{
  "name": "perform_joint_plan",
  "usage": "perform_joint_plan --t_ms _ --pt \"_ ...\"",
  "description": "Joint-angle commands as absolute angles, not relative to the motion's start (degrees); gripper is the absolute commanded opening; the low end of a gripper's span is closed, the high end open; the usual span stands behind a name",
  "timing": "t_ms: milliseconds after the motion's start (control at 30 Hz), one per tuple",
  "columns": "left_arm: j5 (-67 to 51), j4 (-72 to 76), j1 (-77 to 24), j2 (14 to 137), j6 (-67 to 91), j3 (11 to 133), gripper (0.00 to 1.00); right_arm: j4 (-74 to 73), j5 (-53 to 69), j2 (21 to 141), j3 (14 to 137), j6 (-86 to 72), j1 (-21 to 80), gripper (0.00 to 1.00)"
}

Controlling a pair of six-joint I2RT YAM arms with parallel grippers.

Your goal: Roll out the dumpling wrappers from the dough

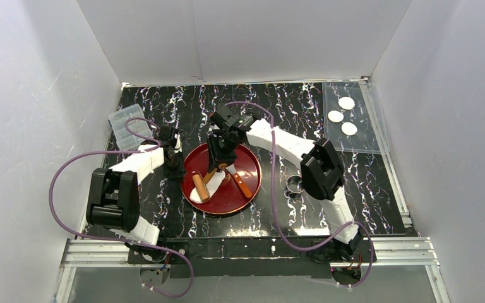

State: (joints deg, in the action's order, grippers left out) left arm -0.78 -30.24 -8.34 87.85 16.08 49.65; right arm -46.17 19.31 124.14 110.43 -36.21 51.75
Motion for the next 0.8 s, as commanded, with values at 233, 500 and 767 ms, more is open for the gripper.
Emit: perform_joint_plan --t_ms 233,500,767 --pt "2.47 -30.74 -7.99 86.06 15.47 50.46 0.0 -42.59 4.64 116.16 89.33 -27.61 51.6 0.01" --pt "2.77 -30.77 -7.97 85.37 15.47 50.15 0.0 -47.92 7.36 122.65 104.41 -28.13 53.0 0.01" --pt "3.11 -30.6 -7.91 84.63 15.29 50.1 0.0 -47.39 0.73 116.48 89.45 -25.95 48.18 0.01"
